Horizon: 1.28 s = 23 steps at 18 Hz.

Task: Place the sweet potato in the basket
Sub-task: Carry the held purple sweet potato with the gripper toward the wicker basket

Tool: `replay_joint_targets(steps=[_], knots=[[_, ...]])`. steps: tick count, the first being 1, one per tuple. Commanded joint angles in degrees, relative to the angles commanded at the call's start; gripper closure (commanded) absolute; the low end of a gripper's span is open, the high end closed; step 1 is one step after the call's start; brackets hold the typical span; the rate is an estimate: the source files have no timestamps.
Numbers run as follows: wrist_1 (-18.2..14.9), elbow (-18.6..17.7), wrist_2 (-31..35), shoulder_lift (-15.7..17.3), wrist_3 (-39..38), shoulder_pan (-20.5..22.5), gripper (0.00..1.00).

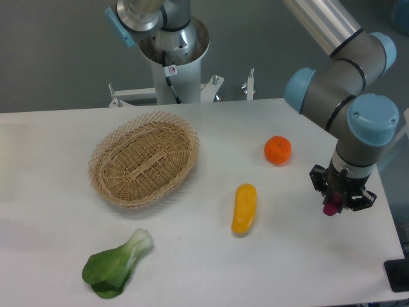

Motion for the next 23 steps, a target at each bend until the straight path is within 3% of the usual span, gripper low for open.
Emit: replay_joint_targets(steps=[15,23], knots=[[-0.1,-1.7,-3.5,1.1,-3.8,-1.0,0.81],[-0.1,-5.6,-3.5,5.5,-10.0,-8.8,0.81]])
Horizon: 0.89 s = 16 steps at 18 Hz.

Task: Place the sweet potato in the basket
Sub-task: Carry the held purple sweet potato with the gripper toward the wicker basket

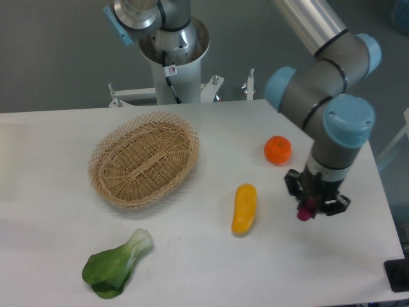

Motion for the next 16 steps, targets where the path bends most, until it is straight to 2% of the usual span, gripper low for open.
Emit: replay_joint_targets(steps=[8,13,16], knots=[[0.0,-4.4,0.3,4.3,-4.5,-8.5,0.81],[0.0,-10.5,0.2,9.3,-4.3,-12.0,0.81],[0.0,-16.1,0.2,12.5,-3.8,-12.9,0.81]])
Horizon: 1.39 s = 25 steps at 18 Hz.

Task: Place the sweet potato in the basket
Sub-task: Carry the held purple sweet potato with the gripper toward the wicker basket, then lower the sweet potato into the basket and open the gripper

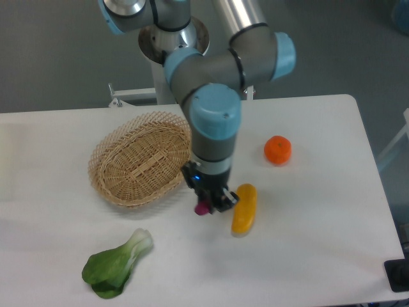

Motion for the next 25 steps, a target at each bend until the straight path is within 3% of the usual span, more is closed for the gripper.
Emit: replay_joint_targets(steps=[4,8,10,16,25], knots=[[-0.1,-7.0,0.0,5.6,0.2,-2.5,0.81],[-3.4,-9.9,-0.2,8.3,0.2,-4.6,0.81],[-5.0,-10.6,-0.2,8.4,0.2,-5.2,0.81],[-4.2,-15.8,-0.4,8.3,0.2,-6.5,0.8],[-3.4,-17.3,-0.3,6.1,-0.6,-7.7,0.66]])
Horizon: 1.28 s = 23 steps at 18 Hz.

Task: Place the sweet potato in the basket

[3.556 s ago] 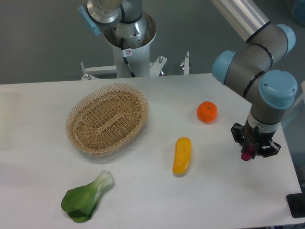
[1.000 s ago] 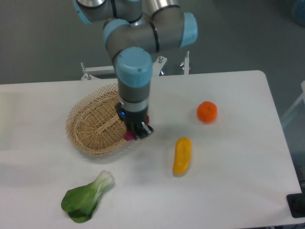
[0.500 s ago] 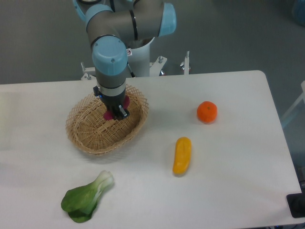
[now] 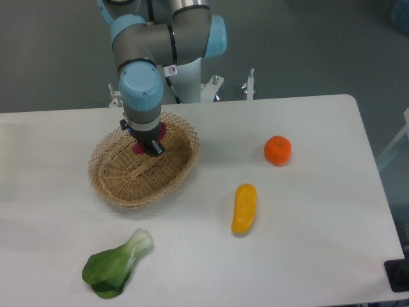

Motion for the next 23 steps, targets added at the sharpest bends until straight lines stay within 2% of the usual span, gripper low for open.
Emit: replay_joint_targets(steps=[6,7,8,9,10,12,18,21,23], knots=[[1.0,-0.4,0.4,-1.7,0.0,-0.5,0.59],[1.8,-0.4,0.4,-2.0,0.0,-0.5,0.54],[2.5,-0.4,0.4,-2.3,0.0,-0.6,0.44],[3.2,-0.4,0.4,-2.5,0.0,-0.5,0.28],[3.7,-0.4,0.4,-2.6,0.0,-0.6,0.19],[4.2,-0.4,0.4,-2.5,0.1,-0.6,0.13],[5.3,2.5,0.4,-2.2,0.6,0.0,0.0],[7.5,4.1,1.1,-2.4,0.5,1.3,0.0],[8.0,5.4,1.2,-2.4,0.8,3.7,0.0]])
